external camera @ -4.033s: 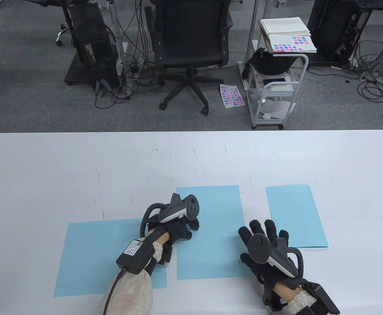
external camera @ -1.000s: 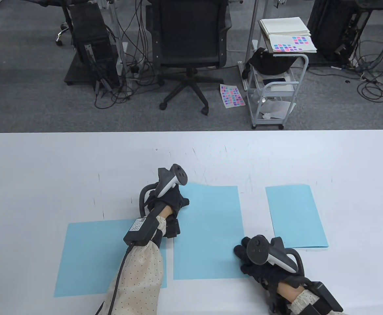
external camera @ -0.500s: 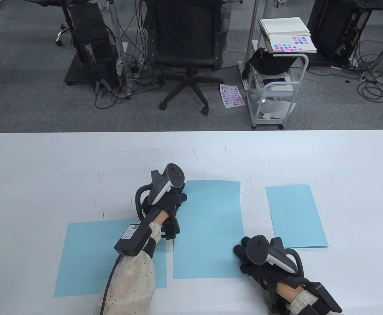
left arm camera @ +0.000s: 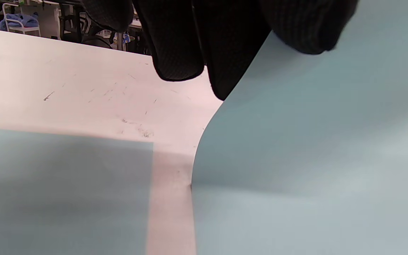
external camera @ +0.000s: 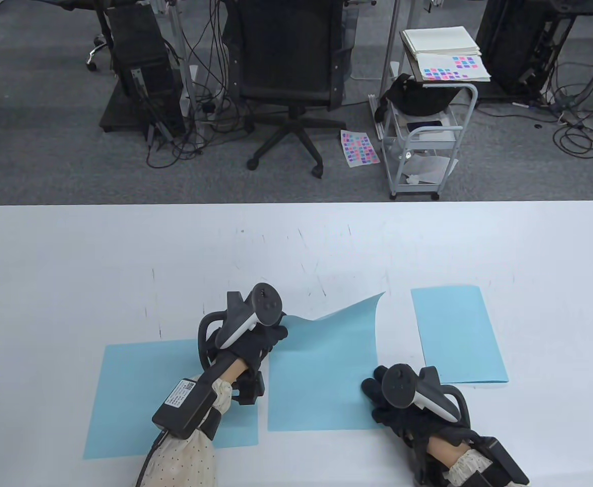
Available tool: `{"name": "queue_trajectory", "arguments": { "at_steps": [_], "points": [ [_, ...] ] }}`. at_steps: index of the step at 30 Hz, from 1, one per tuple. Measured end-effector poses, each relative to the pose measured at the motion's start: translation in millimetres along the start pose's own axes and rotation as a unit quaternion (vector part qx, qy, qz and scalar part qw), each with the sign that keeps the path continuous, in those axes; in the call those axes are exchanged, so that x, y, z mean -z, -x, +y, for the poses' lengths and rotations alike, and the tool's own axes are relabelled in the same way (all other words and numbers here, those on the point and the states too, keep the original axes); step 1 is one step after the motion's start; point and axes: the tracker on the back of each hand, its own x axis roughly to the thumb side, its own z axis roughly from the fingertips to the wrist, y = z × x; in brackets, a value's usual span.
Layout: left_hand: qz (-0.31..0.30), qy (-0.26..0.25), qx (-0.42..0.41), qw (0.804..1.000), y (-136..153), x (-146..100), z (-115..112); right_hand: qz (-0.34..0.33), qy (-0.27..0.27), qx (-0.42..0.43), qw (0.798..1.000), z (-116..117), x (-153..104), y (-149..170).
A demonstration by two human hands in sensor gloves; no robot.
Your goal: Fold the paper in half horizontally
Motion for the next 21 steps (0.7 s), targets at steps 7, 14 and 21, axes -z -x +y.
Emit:
{"name": "queue_trajectory", "arguments": {
  "at_steps": [7,14,21],
  "points": [
    [-0.016,0.01,0.04,0.999,0,-15,-20,0.002,-0.002,0.006,1.0,0,0,1],
    [-0.028,0.02,0.061,0.998,5,-27,-34,0.003,-0.006,0.007,1.0,0,1,1],
    [-0.049,0.026,0.078,0.995,9,-39,-48,0.005,-0.004,0.012,1.0,1,1,1]
  ]
}}
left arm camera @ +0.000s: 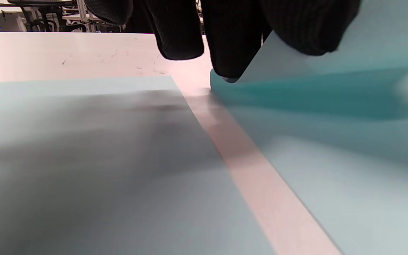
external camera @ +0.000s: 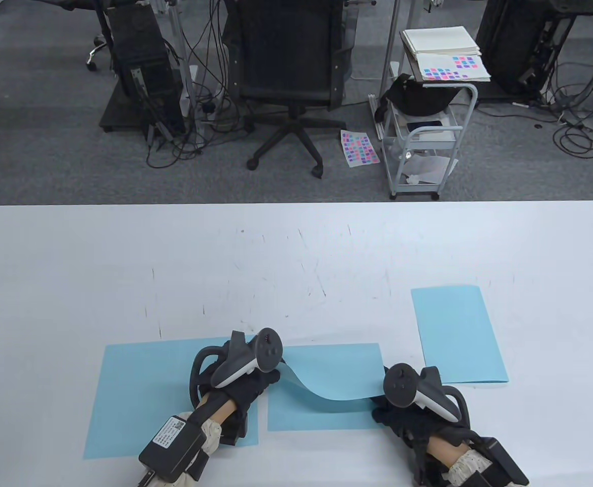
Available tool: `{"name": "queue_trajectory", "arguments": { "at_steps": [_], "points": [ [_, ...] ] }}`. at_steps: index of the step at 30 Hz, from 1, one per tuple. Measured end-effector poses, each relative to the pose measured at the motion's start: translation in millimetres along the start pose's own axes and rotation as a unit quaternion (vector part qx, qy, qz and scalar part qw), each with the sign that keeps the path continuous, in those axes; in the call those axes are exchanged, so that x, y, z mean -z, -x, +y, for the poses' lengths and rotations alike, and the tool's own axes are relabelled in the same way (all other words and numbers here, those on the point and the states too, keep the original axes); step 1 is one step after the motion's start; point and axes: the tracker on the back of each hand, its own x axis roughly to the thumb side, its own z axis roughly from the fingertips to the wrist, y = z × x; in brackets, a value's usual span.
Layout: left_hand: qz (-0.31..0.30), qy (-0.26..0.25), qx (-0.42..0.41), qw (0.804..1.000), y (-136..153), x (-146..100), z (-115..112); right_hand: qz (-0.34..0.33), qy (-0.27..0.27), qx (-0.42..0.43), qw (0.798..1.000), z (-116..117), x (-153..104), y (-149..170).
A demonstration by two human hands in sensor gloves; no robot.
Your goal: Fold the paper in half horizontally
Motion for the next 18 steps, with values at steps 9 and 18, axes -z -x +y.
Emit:
{"name": "queue_trajectory", "arguments": {
  "at_steps": [9,18],
  "points": [
    [-0.023,0.001,0.055,0.998,-5,-8,-17,0.002,0.0,0.0,1.0,0,0,0],
    [-0.034,-0.023,0.104,0.994,-13,-13,-24,0.002,0.0,0.001,1.0,0,0,0]
  ]
}}
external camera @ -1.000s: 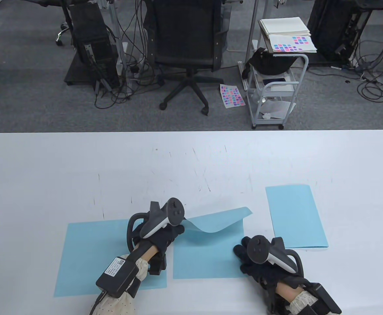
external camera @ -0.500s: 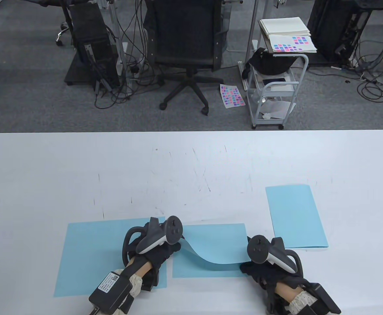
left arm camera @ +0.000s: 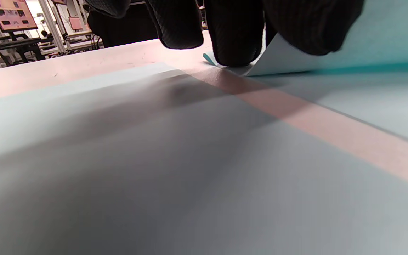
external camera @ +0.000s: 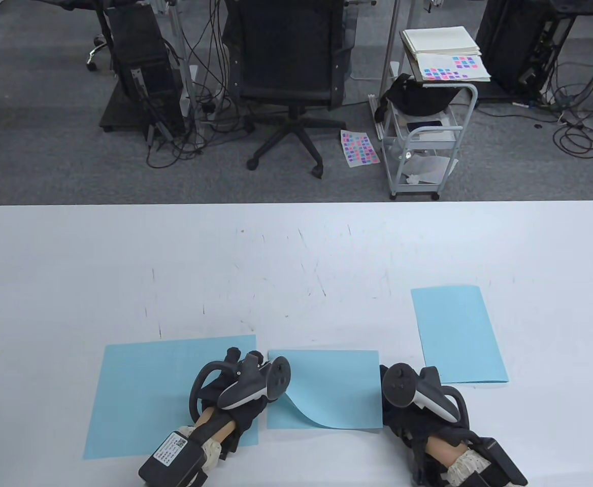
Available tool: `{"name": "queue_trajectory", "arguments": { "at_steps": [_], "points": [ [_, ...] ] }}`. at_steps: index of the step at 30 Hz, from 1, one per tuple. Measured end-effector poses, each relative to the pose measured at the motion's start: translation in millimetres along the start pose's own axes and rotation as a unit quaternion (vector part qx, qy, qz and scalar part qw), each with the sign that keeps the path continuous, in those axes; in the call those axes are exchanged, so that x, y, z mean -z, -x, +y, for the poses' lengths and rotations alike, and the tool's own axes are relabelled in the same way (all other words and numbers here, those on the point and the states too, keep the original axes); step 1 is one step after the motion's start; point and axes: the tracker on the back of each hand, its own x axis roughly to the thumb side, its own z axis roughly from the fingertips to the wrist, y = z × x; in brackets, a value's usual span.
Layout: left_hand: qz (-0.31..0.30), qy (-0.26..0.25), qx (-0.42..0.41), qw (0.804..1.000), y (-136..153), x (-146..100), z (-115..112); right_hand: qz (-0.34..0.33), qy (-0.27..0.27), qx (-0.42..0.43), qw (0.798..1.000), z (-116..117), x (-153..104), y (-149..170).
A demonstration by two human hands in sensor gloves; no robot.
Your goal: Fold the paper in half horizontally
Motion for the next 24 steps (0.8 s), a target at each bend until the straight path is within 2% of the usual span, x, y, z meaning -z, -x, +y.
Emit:
{"name": "queue_trajectory", "arguments": {
  "at_steps": [9,16,20,24],
  "points": [
    [-0.011,0.04,0.0,0.999,3.2,-1.4,-1.4,0.0,0.0,0.0,1.0,0.0,0.0,0.0],
    [-0.018,0.049,-0.01,0.999,0.0,-4.8,-6.7,0.0,0.0,0.0,1.0,0.0,0.0,0.0],
    [-0.017,0.025,0.021,0.999,-3.8,-6.6,-6.2,-0.002,0.001,0.002,1.0,0.4,0.2,0.1],
    [-0.016,0.025,0.016,0.999,-4.0,-7.3,-7.7,-0.002,0.001,0.002,1.0,0.3,0.3,0.1]
  ]
}}
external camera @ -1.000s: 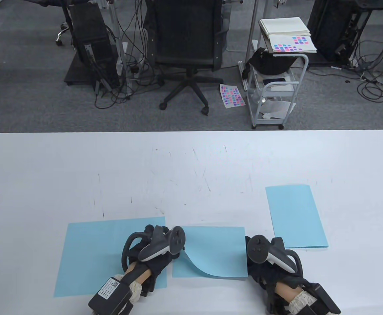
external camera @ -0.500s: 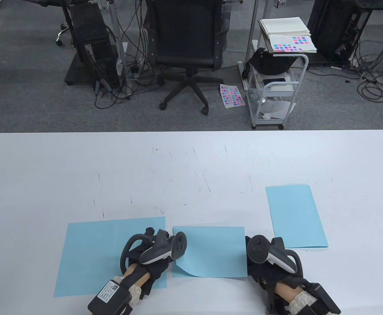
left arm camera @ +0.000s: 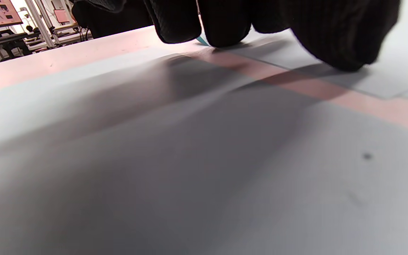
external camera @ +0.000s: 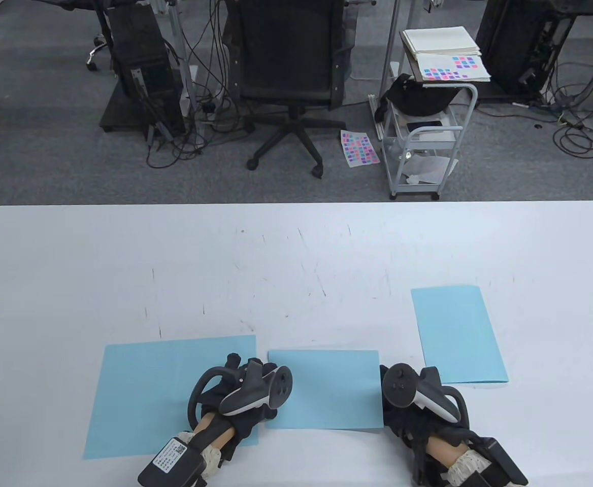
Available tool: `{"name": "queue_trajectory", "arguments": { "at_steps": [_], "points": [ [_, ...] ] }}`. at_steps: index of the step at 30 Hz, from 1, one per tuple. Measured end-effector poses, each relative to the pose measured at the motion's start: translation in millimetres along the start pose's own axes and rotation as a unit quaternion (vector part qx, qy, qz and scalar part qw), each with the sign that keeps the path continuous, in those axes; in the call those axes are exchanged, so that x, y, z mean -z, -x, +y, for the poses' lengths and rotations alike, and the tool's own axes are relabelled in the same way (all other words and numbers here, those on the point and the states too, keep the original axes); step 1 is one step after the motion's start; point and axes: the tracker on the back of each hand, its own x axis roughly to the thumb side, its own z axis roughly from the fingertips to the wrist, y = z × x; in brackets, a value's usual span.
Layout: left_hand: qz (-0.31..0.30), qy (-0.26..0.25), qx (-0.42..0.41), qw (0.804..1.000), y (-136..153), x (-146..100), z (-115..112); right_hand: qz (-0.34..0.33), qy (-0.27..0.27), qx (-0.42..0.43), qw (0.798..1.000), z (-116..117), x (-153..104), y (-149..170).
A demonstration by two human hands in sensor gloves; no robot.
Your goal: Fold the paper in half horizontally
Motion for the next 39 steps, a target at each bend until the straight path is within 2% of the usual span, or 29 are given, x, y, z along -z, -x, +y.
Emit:
{"name": "queue_trajectory", "arguments": {
  "at_steps": [24,29,33,35,39],
  "points": [
    [-0.008,0.02,0.003,1.0,-4,-2,-5,-0.002,-0.003,0.007,1.0,-3,1,1],
    [-0.006,0.027,-0.003,1.0,-4,-2,-6,0.028,0.042,0.003,0.999,-22,0,7],
    [-0.006,0.026,0.0,1.0,-4,-2,-5,0.066,0.109,0.037,0.991,-53,-8,11],
    [-0.007,0.025,0.0,1.0,-4,-2,-5,0.062,0.132,0.051,0.988,-65,-10,5],
    [-0.007,0.025,0.002,1.0,-5,-2,-6,0.017,0.134,0.069,0.988,-77,-5,-26]
  ]
}}
